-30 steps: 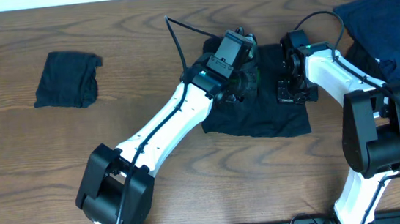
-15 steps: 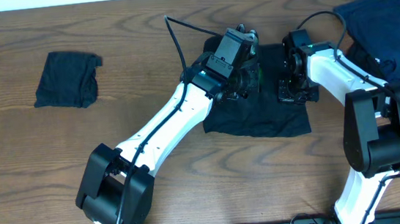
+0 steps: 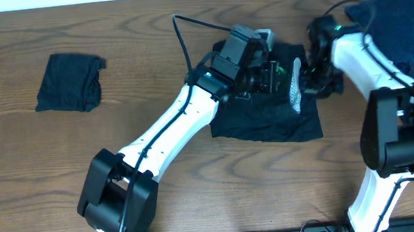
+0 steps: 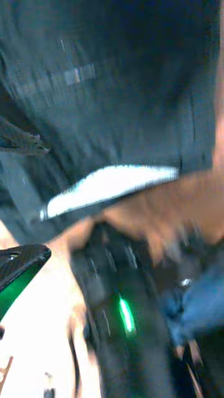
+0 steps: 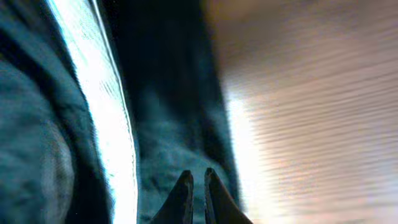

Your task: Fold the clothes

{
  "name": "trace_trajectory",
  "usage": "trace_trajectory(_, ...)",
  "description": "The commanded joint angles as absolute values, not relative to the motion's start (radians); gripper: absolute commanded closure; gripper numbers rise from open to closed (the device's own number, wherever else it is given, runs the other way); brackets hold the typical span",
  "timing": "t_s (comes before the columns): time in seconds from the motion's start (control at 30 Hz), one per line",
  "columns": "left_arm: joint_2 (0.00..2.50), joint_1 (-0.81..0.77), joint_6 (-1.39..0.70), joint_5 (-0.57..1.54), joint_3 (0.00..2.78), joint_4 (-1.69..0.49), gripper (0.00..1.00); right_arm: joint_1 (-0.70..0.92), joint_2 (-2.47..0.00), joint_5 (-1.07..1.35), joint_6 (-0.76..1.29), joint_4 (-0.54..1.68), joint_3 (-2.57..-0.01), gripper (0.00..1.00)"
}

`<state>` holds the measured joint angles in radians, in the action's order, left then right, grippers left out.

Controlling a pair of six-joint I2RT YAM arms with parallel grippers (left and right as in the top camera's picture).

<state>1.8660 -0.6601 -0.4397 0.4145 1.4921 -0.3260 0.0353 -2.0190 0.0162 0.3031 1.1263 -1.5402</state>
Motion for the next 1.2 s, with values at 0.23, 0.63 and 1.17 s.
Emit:
trace_trajectory(0.23, 1.852, -0.543, -0.412, 0.28, 1.518, -0.448, 0.8, -0.001, -1.91, 0.339, 0.097, 1.157, -1.687, 0.99)
trace_trajectory(0.63, 1.916, -0.603, -0.389, 0.316, 1.509, -0.436, 0.88, 0.013, -1.982, 0.55, 0.049, 0.878, -1.684, 0.99)
trace_trajectory(1.17, 1.919, -0.559, -0.348, 0.265, 1.509, -0.517, 0.94, 0.007, -1.996, 0.467, 0.028, 0.996, -1.623, 0.54)
